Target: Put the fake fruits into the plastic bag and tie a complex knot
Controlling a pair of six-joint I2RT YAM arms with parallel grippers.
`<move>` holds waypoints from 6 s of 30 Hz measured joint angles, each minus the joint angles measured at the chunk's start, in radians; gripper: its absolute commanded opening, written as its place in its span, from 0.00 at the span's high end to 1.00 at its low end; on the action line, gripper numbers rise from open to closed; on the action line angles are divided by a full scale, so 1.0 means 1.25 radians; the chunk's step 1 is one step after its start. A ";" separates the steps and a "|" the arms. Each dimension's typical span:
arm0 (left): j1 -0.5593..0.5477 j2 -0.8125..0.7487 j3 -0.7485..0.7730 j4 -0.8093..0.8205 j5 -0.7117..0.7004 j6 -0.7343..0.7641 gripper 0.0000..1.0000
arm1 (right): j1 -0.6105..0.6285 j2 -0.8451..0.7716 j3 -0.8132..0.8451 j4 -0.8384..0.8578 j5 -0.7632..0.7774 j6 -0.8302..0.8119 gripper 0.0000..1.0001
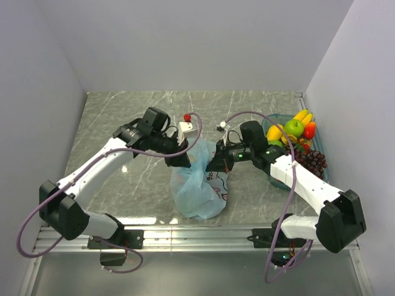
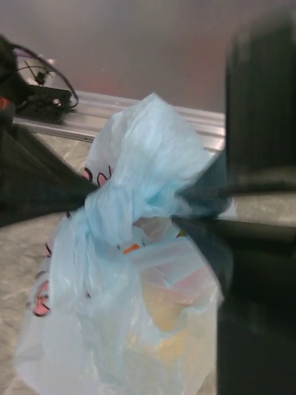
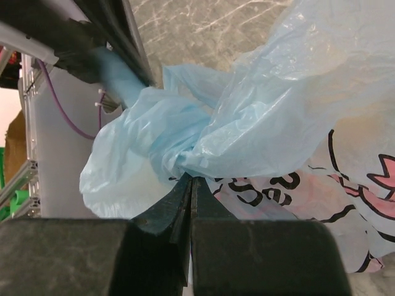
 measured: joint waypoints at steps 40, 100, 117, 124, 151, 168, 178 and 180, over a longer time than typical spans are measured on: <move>0.255 -0.076 -0.197 0.086 -0.071 0.002 0.32 | -0.223 0.055 0.091 -0.461 0.074 -0.571 0.15; 0.518 0.001 -0.218 0.152 -0.003 0.019 1.00 | -0.184 0.068 0.061 -0.197 0.238 -0.490 1.00; 0.587 0.056 -0.249 0.120 0.064 0.027 1.00 | -0.229 0.106 0.021 -0.161 0.164 -0.515 1.00; 0.585 0.094 -0.099 0.131 0.047 0.015 1.00 | -0.233 0.208 0.247 -0.222 0.167 -0.469 1.00; 0.592 0.436 0.203 0.301 -0.174 -0.135 0.02 | -0.263 0.517 0.534 -0.224 0.354 -0.325 0.11; 0.582 -0.128 0.017 0.123 -0.233 -0.118 0.01 | -0.266 0.030 0.328 -0.433 0.249 -0.275 0.05; 0.559 -0.327 -0.267 0.104 -0.276 -0.127 0.01 | -0.266 -0.210 -0.013 -0.413 0.235 -0.227 0.04; 0.559 -0.336 -0.280 0.101 -0.290 -0.131 0.01 | -0.266 -0.221 -0.024 -0.390 0.228 -0.211 0.03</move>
